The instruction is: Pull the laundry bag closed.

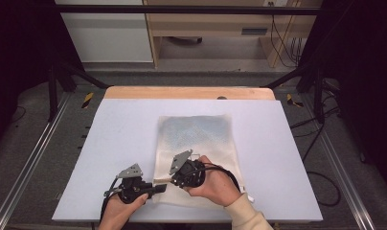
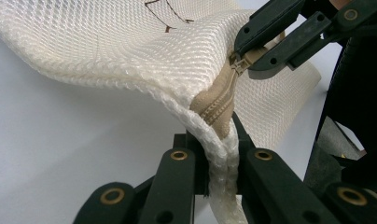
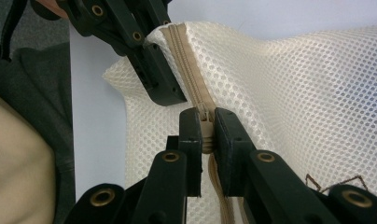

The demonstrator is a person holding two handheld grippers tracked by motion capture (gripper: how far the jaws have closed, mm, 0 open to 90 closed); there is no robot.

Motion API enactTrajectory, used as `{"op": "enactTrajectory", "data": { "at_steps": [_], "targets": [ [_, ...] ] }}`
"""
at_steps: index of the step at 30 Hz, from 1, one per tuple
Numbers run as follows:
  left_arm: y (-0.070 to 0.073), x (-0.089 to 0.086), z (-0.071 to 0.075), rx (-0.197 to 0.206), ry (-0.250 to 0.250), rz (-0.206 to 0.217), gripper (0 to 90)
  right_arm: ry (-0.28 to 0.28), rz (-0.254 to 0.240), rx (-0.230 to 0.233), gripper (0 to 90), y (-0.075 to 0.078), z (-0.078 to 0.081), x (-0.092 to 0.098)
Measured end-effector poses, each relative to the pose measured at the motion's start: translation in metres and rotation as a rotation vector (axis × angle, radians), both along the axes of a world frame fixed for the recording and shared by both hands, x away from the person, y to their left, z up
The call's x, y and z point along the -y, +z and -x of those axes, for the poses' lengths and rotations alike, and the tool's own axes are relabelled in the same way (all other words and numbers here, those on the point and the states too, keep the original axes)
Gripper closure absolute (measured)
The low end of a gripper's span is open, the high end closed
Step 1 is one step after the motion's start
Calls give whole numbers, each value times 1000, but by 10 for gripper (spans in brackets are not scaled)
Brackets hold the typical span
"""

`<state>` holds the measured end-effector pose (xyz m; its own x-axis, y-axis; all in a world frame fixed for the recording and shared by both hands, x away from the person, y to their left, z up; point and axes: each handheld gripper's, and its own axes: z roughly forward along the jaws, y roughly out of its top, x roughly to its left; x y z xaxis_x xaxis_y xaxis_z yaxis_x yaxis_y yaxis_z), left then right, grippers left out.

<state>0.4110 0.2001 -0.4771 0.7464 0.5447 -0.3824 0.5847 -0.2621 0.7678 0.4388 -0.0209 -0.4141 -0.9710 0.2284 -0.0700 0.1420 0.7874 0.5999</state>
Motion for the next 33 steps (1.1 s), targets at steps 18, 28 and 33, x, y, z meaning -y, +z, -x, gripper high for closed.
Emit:
{"op": "enactTrajectory", "data": {
  "at_steps": [18,28,33],
  "targets": [
    [1,0,0,4,0,-3,842,-7,-1,2,821,2,0,3],
    [1,0,0,6,2,-2,842,-13,2,6,821,3,0,6],
    [1,0,0,4,0,-5,842,-13,8,6,821,2,0,7]
  ]
}}
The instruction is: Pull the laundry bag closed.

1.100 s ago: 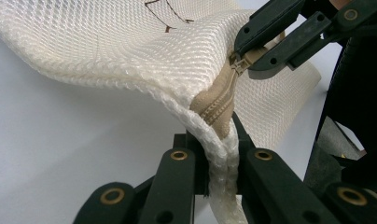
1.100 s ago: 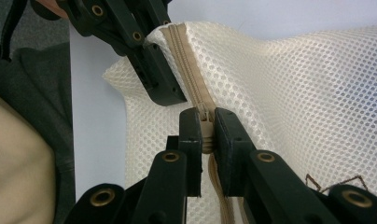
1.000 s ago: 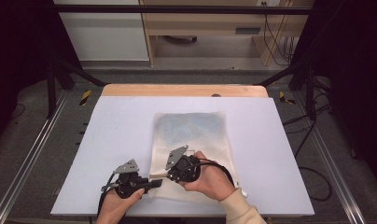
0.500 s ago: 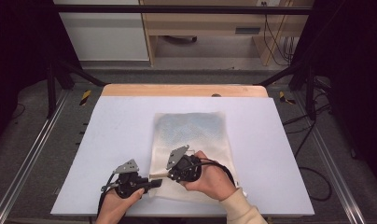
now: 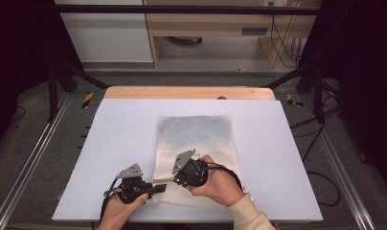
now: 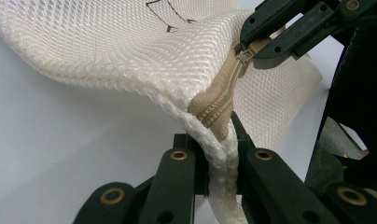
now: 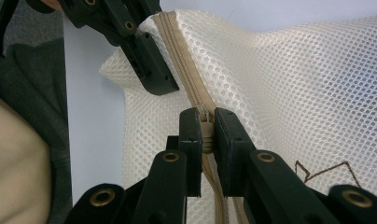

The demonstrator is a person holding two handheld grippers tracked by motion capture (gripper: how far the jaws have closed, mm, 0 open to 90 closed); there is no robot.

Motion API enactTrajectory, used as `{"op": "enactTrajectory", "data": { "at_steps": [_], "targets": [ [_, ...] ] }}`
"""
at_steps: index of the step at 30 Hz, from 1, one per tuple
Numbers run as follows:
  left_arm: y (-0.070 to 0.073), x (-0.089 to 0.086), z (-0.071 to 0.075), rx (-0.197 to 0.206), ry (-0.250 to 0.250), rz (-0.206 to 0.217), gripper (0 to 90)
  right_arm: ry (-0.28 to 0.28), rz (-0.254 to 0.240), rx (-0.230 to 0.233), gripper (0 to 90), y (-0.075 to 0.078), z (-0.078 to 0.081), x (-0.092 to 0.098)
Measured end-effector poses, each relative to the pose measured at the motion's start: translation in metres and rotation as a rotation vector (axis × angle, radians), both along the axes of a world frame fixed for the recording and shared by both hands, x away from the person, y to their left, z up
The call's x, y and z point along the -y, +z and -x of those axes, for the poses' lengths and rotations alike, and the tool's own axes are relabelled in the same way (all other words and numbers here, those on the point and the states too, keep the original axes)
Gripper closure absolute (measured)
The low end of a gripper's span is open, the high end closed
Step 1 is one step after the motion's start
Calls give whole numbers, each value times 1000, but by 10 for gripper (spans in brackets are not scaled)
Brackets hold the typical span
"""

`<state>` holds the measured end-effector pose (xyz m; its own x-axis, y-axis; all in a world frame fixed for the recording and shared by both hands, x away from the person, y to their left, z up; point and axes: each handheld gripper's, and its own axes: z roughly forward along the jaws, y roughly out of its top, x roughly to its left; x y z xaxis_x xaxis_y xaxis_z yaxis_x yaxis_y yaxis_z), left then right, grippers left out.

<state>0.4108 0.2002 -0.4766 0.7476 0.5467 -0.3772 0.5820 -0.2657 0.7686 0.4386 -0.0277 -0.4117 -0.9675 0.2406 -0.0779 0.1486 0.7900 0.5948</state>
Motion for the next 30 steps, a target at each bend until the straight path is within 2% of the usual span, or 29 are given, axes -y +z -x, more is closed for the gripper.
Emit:
{"op": "enactTrajectory", "data": {
  "at_steps": [22,30],
  "targets": [
    [0,1,0,3,0,-1,843,-2,-1,0,821,0,1,2],
    [0,0,0,1,4,1,843,-19,0,5,821,0,0,8]
  ]
}}
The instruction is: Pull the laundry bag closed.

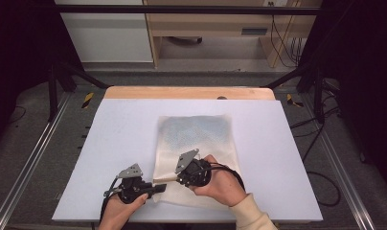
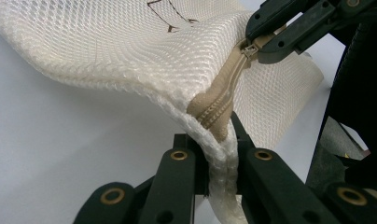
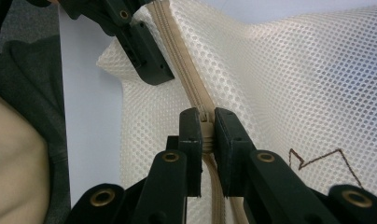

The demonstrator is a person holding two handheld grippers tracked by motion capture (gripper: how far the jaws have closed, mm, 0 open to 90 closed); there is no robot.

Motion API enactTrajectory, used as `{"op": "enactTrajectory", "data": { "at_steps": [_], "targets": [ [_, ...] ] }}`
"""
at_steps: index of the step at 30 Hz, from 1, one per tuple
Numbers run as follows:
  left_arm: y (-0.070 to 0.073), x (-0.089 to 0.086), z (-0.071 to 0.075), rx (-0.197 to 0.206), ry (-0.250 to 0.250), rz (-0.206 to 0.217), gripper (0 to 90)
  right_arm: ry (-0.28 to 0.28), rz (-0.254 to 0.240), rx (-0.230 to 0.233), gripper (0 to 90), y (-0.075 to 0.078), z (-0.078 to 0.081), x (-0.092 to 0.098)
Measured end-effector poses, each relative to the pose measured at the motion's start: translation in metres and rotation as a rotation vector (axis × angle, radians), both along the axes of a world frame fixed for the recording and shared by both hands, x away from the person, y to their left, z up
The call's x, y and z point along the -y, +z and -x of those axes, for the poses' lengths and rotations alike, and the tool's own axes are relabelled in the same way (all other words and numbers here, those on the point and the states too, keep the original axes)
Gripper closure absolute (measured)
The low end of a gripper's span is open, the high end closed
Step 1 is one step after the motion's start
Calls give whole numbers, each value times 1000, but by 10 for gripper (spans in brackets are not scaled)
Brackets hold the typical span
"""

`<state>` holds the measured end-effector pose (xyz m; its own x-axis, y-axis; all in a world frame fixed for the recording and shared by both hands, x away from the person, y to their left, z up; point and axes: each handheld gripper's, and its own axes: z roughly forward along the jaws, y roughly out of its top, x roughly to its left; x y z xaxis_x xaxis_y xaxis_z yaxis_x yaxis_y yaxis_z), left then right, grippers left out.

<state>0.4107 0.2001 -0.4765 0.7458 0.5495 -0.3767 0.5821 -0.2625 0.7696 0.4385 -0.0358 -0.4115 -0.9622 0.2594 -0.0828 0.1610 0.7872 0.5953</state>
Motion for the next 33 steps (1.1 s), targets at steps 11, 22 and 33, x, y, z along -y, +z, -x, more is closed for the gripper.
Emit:
{"op": "enactTrajectory", "data": {
  "at_steps": [11,22,33],
  "targets": [
    [-1,0,0,-3,-2,-5,843,-10,-6,-3,821,-1,2,6],
    [0,3,1,0,-11,-7,843,-23,-10,1,821,-1,5,16],
    [-1,8,2,-4,-14,-9,842,-39,-11,-1,821,0,5,25]
  ]
}}
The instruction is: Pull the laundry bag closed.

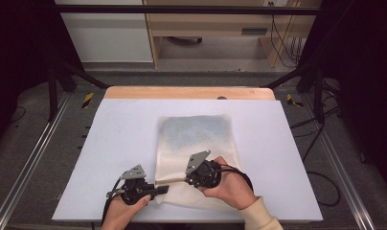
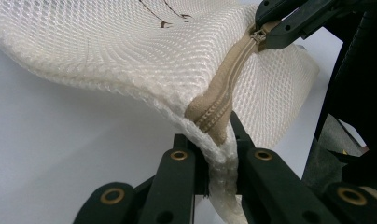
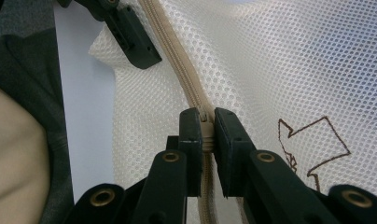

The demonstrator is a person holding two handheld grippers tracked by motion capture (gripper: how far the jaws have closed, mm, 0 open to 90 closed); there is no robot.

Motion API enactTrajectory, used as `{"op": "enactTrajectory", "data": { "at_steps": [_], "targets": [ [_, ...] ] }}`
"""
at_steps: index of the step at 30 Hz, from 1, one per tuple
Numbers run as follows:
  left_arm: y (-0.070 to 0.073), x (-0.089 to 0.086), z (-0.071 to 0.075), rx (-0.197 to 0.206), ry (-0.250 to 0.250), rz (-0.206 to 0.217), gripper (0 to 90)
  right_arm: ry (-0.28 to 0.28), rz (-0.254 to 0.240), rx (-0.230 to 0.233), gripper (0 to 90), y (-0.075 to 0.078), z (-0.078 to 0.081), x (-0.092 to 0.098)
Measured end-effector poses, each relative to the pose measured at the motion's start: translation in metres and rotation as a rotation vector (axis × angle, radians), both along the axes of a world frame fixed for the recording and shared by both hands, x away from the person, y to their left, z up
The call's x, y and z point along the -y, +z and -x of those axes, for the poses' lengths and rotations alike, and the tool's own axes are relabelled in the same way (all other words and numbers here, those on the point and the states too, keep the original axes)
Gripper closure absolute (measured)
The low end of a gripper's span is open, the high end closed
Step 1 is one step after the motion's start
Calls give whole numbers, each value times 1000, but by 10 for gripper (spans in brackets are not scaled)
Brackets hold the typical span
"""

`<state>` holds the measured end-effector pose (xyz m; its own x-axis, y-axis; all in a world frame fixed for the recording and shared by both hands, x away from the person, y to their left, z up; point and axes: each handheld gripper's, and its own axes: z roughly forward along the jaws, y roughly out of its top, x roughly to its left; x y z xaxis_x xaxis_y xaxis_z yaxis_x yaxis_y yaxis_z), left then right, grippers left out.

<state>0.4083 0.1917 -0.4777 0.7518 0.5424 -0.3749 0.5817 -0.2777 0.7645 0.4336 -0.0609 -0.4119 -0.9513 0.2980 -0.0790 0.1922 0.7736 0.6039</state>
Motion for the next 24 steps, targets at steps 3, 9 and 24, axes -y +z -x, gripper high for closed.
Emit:
{"op": "enactTrajectory", "data": {
  "at_steps": [3,9,24],
  "targets": [
    [0,1,0,0,-1,-2,842,-2,-2,0,821,0,0,1],
    [-1,1,0,1,-2,-6,842,-6,1,-3,821,-1,0,4],
    [-1,2,0,1,-7,-11,842,-14,-2,-10,821,-4,2,10]
  ]
}}
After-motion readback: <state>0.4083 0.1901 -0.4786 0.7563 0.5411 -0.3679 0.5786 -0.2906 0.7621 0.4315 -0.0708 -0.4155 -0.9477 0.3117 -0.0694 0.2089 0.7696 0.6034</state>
